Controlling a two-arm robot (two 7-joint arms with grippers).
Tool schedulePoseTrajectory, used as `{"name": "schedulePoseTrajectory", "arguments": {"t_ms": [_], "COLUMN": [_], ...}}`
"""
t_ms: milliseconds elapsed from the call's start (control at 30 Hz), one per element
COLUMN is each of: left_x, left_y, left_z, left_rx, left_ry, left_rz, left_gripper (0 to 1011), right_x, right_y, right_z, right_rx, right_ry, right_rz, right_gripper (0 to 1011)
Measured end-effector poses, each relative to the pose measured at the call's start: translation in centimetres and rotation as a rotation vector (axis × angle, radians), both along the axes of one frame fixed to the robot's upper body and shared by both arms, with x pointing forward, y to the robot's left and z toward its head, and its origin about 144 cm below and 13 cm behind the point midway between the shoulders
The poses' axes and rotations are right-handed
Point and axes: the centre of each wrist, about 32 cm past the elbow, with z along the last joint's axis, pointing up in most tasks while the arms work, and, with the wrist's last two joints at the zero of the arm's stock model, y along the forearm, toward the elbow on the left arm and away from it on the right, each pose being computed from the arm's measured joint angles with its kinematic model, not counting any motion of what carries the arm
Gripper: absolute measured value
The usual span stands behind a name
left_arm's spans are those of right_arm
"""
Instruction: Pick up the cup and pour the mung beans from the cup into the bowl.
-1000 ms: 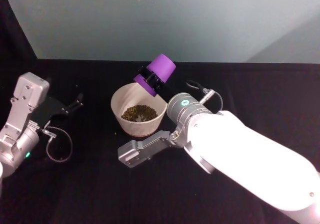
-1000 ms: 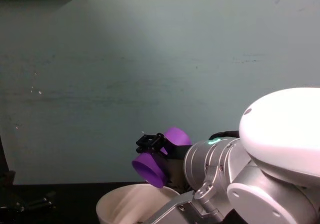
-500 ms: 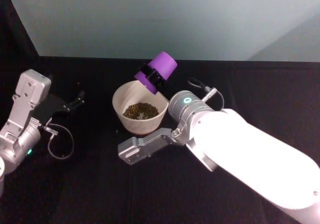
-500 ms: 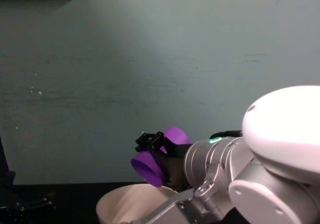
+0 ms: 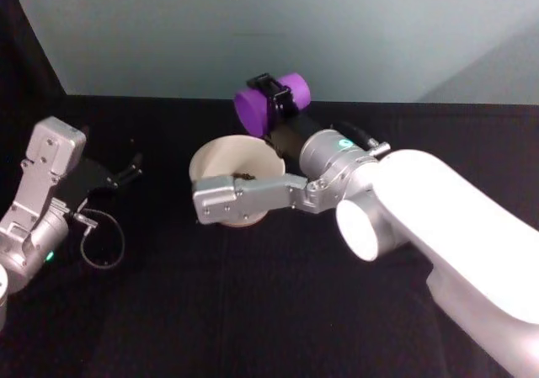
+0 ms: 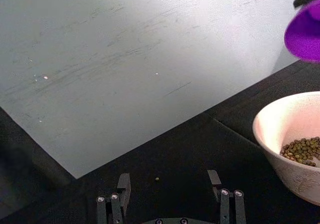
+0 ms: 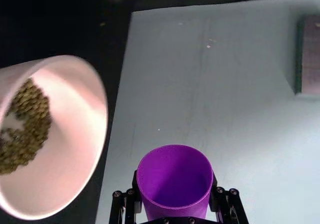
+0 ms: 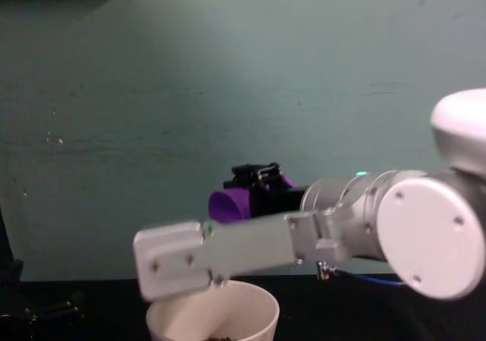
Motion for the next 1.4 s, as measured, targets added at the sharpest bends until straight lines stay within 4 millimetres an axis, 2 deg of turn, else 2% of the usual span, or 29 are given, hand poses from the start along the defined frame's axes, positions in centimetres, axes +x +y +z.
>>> {"name": "schedulePoseTrajectory", "arguments": {"t_ms": [433,700,967,1400], "left_x": [0.0,0.0,0.0,0.0], "left_y": [0.0,0.0,0.0,0.0], "left_z": [0.0,0.0,0.0,0.0], "left_rx": [0.000,0.000,0.000,0.000], "left_ry": [0.000,0.000,0.000,0.000], "left_rz": [0.000,0.000,0.000,0.000], "left_gripper": [1000,1000,1000,1000], "right_x": [-0.7,-1.3,-1.4,-1.9], "right_y": [-3.2,-7.1,-10.1,-12.2], "right_z": [0.6,0.1,-1.0,-4.2], "right_rx": [0.355,0.683,0.955,1.245], "right_ry": [0.059,0.173,0.373,0.618], "right_rz": [-0.041,-0.049,-0.051,-0.090], "right_gripper": [732,732,732,732]}}
